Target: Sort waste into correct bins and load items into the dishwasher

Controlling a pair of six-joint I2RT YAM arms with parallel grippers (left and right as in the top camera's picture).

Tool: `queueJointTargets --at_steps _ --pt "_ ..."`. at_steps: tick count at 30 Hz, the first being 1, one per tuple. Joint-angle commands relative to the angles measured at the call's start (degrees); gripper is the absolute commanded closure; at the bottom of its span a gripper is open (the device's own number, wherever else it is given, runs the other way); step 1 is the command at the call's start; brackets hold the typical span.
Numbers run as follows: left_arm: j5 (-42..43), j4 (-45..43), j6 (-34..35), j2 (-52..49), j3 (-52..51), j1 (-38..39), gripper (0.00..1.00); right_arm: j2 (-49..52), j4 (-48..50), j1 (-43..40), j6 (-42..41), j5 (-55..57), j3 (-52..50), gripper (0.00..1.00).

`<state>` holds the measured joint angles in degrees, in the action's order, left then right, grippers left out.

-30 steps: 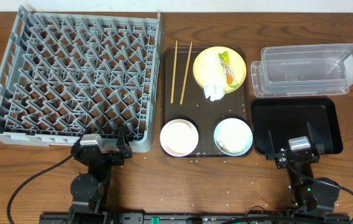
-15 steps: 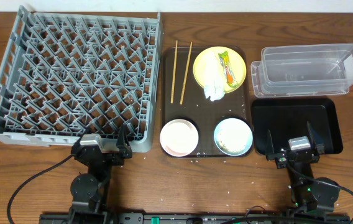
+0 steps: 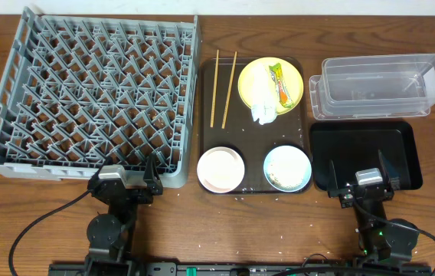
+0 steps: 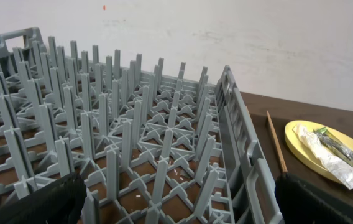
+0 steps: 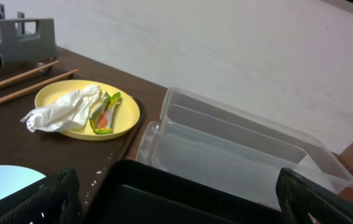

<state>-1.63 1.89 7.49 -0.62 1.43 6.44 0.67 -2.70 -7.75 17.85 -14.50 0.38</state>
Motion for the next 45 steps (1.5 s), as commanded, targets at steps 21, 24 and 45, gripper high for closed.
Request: queueJointTargets --at_steps 21,24,45 --pt "-0.55 1.99 -0.09 0.33 -1.20 0.17 0.02 -0.35 -0.31 -0.44 0.85 0.55 -0.07 0.01" --pt "-0.55 1.99 -0.09 0.33 -1.20 0.17 0.02 -0.35 -0.31 -0.44 0.68 0.15 -0.07 0.01" --pt "9.16 -8.00 0.74 -5.99 14.80 0.17 0.02 10.51 1.11 -0.44 -17.40 -16.17 20.31 0.01"
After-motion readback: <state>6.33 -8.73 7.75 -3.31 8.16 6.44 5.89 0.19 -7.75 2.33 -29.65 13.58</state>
